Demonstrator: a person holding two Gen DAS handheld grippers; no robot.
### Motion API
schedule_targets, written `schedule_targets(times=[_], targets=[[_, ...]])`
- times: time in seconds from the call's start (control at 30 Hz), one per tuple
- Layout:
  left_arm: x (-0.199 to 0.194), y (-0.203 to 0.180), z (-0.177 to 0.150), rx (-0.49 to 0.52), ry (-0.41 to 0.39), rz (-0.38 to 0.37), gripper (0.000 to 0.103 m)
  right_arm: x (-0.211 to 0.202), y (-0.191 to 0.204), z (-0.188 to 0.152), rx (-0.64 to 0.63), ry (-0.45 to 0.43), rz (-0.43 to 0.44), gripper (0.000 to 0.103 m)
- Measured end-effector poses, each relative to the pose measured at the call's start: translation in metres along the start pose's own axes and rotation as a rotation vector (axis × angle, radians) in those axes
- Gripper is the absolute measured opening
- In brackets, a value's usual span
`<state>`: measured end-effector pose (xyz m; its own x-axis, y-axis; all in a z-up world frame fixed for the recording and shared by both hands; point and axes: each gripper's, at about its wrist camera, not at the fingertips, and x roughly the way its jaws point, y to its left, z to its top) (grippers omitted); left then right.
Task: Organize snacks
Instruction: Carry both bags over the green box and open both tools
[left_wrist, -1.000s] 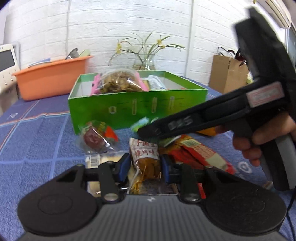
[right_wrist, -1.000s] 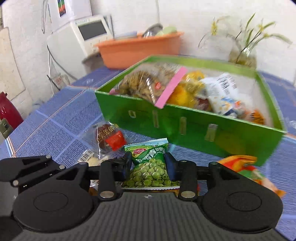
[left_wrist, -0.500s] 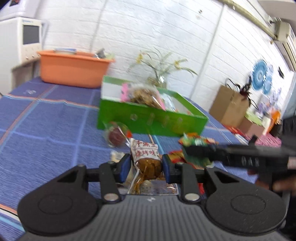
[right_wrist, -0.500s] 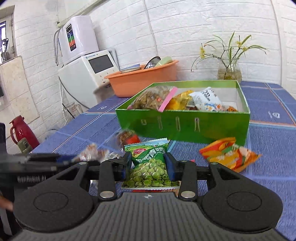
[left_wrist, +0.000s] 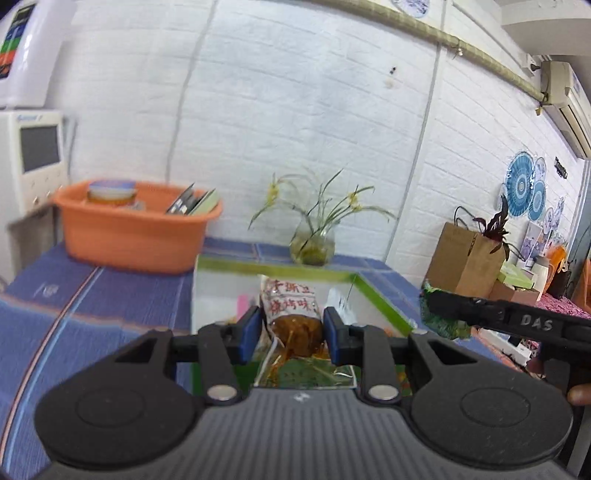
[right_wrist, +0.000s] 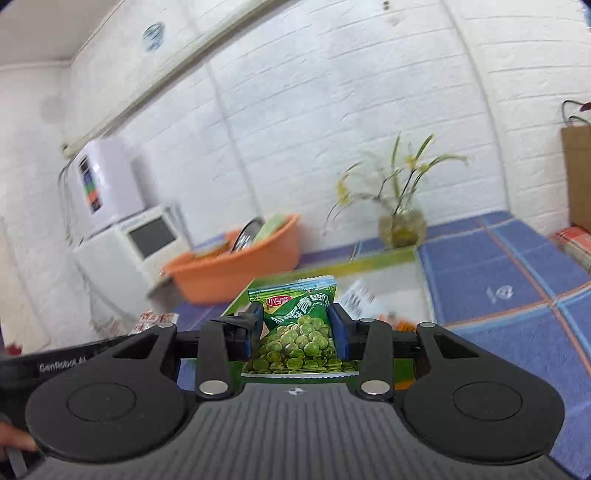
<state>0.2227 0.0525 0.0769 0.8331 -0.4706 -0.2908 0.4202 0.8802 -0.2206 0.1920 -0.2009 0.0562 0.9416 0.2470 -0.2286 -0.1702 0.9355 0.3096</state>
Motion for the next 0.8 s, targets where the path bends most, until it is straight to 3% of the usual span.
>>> schedule_targets(times=[0.1,0.27,0.43,0.63,0.67,0.7,0.73,0.77,0.8], targets=[[0.031,-0.008,0.024,0.038,-0.022,0.019,0.027,0.040,0.004,0.009,-0.028,0.091,-0.072,0.068],[0.075,0.000,0.022,0.046,-0.062,0.144,0.027,0.072,0.011,-0.007,-0.070,0.058,-0.175,0.068],[0.103,0.022,0.003,0.019,-0.004,0.156,0.027,0.085,0.010,-0.027,-0.204,0.013,-0.300,0.068],[0.117,0.022,-0.007,0.046,-0.021,0.142,0.025,0.091,-0.002,-0.029,-0.209,0.032,-0.306,0.068],[0.118,0.021,-0.008,0.059,-0.026,0.141,0.026,0.092,-0.003,-0.029,-0.206,0.030,-0.307,0.072],[0.118,0.019,-0.011,0.072,-0.037,0.142,0.033,0.093,-0.004,-0.028,-0.202,0.032,-0.300,0.073],[0.117,0.018,-0.013,0.081,-0.054,0.150,0.042,0.093,-0.005,-0.028,-0.201,0.036,-0.280,0.082],[0.116,0.015,-0.014,0.092,-0.071,0.166,0.053,0.093,-0.005,-0.028,-0.195,0.039,-0.257,0.103],[0.114,0.013,-0.015,0.111,-0.086,0.175,0.053,0.092,-0.005,-0.027,-0.185,0.034,-0.242,0.103]])
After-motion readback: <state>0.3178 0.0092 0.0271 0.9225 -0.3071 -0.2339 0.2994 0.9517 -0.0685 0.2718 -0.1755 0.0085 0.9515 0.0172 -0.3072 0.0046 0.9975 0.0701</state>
